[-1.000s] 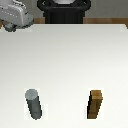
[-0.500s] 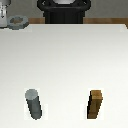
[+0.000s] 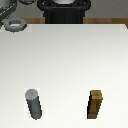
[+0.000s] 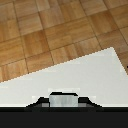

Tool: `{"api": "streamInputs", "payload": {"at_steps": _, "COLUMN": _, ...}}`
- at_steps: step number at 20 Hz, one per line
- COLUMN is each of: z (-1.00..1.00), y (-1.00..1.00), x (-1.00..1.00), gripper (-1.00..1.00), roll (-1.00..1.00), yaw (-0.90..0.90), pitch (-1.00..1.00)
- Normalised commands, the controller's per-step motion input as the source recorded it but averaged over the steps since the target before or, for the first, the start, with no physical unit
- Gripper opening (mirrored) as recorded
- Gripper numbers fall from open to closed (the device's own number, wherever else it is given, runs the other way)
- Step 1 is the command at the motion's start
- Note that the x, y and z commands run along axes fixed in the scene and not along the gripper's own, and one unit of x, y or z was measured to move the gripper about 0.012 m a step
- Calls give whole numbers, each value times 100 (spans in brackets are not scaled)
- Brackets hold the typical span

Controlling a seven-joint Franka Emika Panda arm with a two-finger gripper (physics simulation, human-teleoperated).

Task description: Put the loop with the handle onto the peg.

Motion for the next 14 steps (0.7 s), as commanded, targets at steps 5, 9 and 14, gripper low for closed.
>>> {"api": "streamInputs", "payload": {"at_steps": 5, "z": 0, "y": 0, "x": 100, "gripper": -100, "roll": 0, "yaw": 0, "pitch": 0}}
{"api": "streamInputs", "payload": {"at_steps": 9, "z": 0, "y": 0, "x": 100, "gripper": -100, "roll": 0, "yaw": 0, "pitch": 0}}
{"api": "streamInputs", "payload": {"at_steps": 14, "z": 3, "y": 0, "x": 100, "gripper": -100, "roll": 0, "yaw": 0, "pitch": 0}}
